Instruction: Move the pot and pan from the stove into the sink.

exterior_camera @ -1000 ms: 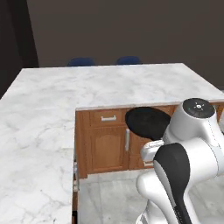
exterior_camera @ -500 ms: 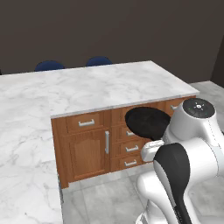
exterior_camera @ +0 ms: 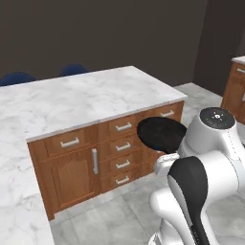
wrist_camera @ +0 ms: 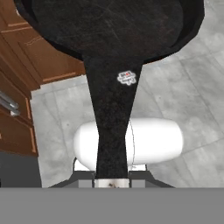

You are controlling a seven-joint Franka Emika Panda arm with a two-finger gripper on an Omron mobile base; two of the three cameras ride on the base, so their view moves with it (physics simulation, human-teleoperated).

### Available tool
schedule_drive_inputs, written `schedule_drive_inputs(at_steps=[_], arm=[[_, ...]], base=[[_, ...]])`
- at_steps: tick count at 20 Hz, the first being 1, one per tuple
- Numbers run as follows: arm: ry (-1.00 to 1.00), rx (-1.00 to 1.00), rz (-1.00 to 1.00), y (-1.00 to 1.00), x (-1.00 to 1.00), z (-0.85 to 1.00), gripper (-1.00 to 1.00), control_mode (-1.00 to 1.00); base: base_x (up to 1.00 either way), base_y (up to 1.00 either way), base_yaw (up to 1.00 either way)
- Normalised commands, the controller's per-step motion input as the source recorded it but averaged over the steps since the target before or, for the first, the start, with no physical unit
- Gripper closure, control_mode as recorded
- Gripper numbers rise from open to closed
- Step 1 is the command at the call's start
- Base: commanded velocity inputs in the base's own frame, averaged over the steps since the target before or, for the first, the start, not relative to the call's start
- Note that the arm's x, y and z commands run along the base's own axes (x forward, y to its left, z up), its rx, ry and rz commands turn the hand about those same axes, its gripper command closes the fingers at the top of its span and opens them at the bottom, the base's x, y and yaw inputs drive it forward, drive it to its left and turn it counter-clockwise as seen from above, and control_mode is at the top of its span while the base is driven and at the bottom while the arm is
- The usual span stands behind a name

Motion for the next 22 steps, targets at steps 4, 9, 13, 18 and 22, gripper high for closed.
schedule_drive_inputs(at_steps=[4,9,13,18,22], arm=[[0.00,0.00,0.00,0.00,0.00,0.00,1.00,1.00],[0.00,0.00,0.00,0.00,0.00,0.00,1.00,1.00],[0.00,0.00,0.00,0.00,0.00,0.00,1.00,1.00],[0.00,0.00,0.00,0.00,0.00,0.00,1.00,1.00],[0.00,0.00,0.00,0.00,0.00,0.00,1.00,1.00]], base=[[0.00,0.00,-0.35],[0.00,0.00,-0.34],[0.00,0.00,-0.34],[0.00,0.00,-0.34],[0.00,0.00,-0.35]])
